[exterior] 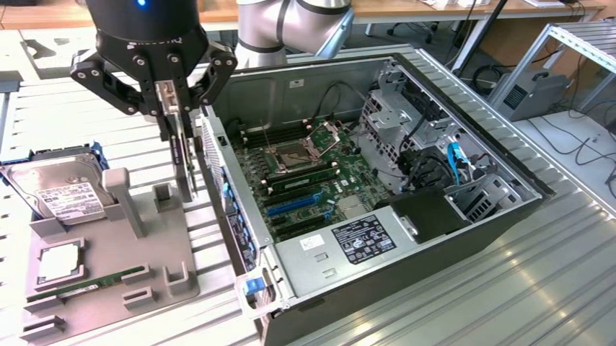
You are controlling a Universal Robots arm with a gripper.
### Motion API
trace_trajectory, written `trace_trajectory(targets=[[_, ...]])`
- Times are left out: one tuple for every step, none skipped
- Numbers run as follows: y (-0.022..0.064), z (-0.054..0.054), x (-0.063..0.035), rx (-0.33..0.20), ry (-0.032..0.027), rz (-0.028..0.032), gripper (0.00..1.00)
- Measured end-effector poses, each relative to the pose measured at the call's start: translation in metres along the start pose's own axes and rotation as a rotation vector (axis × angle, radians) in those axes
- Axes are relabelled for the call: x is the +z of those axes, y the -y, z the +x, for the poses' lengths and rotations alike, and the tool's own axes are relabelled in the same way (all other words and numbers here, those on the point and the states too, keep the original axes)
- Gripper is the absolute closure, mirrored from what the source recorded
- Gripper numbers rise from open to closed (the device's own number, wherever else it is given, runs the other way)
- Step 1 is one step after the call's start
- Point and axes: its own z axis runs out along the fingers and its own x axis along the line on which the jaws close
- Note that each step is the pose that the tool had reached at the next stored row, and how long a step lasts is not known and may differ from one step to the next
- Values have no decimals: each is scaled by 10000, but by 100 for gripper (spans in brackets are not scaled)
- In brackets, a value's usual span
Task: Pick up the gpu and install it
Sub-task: 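Pick up the gpu and move the gpu toward the slot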
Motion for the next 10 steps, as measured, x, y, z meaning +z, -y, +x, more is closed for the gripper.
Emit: trace_trajectory(targets=[[-1, -7, 0, 0, 0, 0, 73], [-1, -13, 0, 0, 0, 0, 73], [-1, -20, 1, 0, 0, 1, 73], [-2, -26, 1, 0, 0, 1, 73], [-3, -35, 1, 0, 0, 1, 73], [-3, -41, 1, 0, 0, 1, 73], [-4, -50, 1, 0, 0, 2, 73], [-4, -57, 2, -1, -1, 2, 73], [-4, -63, 2, 0, 0, 2, 73], [-5, -69, 2, -1, 0, 2, 73]])
